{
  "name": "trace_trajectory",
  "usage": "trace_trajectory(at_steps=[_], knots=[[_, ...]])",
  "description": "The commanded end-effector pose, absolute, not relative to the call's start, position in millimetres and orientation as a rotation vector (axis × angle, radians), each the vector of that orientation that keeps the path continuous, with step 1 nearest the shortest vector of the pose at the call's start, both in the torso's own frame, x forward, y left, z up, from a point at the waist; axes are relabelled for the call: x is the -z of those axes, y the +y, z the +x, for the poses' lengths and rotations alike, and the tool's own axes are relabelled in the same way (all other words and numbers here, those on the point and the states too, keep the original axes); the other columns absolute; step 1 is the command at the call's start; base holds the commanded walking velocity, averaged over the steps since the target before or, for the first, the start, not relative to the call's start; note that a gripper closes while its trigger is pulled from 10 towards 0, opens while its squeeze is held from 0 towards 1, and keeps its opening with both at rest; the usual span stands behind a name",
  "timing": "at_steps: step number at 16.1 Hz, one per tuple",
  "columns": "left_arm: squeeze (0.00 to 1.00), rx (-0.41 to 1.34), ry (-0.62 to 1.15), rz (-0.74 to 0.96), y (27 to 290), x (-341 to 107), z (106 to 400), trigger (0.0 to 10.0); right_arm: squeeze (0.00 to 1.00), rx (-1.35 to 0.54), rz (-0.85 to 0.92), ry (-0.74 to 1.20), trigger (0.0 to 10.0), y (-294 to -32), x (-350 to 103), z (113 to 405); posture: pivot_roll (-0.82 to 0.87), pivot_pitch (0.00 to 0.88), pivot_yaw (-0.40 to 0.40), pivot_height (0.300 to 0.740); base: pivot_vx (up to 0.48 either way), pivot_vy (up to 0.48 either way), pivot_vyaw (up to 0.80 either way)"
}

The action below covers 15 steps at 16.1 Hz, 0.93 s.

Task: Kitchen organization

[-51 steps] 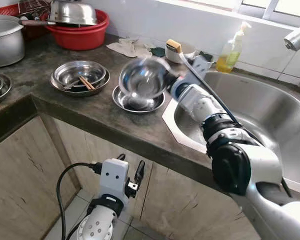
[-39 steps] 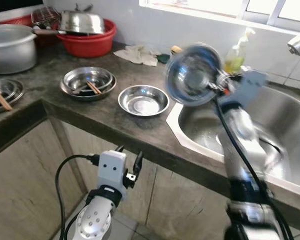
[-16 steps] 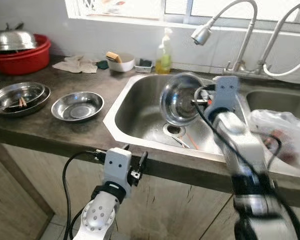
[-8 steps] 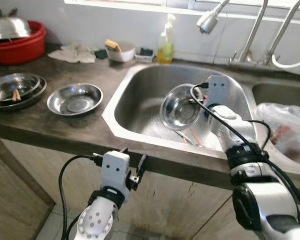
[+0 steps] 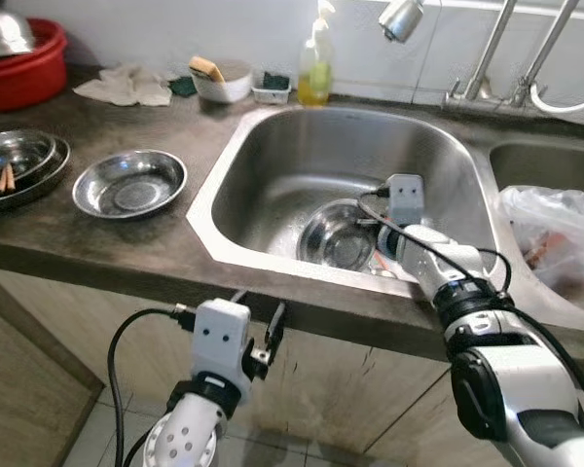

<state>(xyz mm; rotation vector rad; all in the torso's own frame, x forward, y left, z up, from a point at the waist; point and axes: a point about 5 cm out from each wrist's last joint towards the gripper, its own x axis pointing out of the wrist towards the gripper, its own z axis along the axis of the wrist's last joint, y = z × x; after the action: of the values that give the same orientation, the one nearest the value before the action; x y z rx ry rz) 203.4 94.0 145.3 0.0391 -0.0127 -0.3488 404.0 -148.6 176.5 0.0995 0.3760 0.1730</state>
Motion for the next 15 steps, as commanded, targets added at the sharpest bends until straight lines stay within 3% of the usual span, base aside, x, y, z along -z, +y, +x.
trace_trajectory(at_steps=[1,5,6,8,9,14,15], knots=[[0.0,0.365,0.01,0.036,91.8,-145.0,198.1,10.0,0.0,-0.223,0.093,0.378,10.0,-142.2,-180.5,405.7,0.12,0.224,-0.086,0.74,0.0,0.0,0.0],[0.0,0.367,0.019,0.033,91.3,-146.2,194.6,10.0,0.0,-0.283,0.073,0.414,10.0,-134.6,-172.1,403.9,0.12,0.229,-0.086,0.74,0.0,0.0,0.0],[0.0,0.368,0.027,0.033,91.6,-146.3,193.1,10.0,0.3,-0.303,0.054,0.431,10.0,-133.3,-167.9,403.5,0.12,0.225,-0.085,0.74,0.0,0.0,0.0],[0.0,0.368,0.029,0.034,91.8,-146.3,192.7,10.0,0.3,-0.308,0.048,0.436,10.0,-133.2,-166.6,403.3,0.12,0.225,-0.085,0.74,0.0,0.0,0.0],[0.0,0.368,0.032,0.035,92.0,-145.9,192.7,10.0,1.0,-0.311,0.047,0.435,10.0,-133.3,-165.8,403.1,0.12,0.213,-0.084,0.74,0.0,0.0,0.0],[0.0,0.366,0.031,0.049,93.9,-143.8,199.1,10.0,1.0,-0.271,0.055,0.296,10.0,-139.1,-183.0,408.4,0.12,0.168,-0.08,0.74,0.0,0.0,0.0],[0.0,0.365,0.029,0.051,94.1,-143.6,201.5,10.0,0.0,-0.278,0.029,0.226,10.0,-139.2,-192.6,409.0,0.12,0.161,-0.078,0.74,0.0,0.0,0.0]])
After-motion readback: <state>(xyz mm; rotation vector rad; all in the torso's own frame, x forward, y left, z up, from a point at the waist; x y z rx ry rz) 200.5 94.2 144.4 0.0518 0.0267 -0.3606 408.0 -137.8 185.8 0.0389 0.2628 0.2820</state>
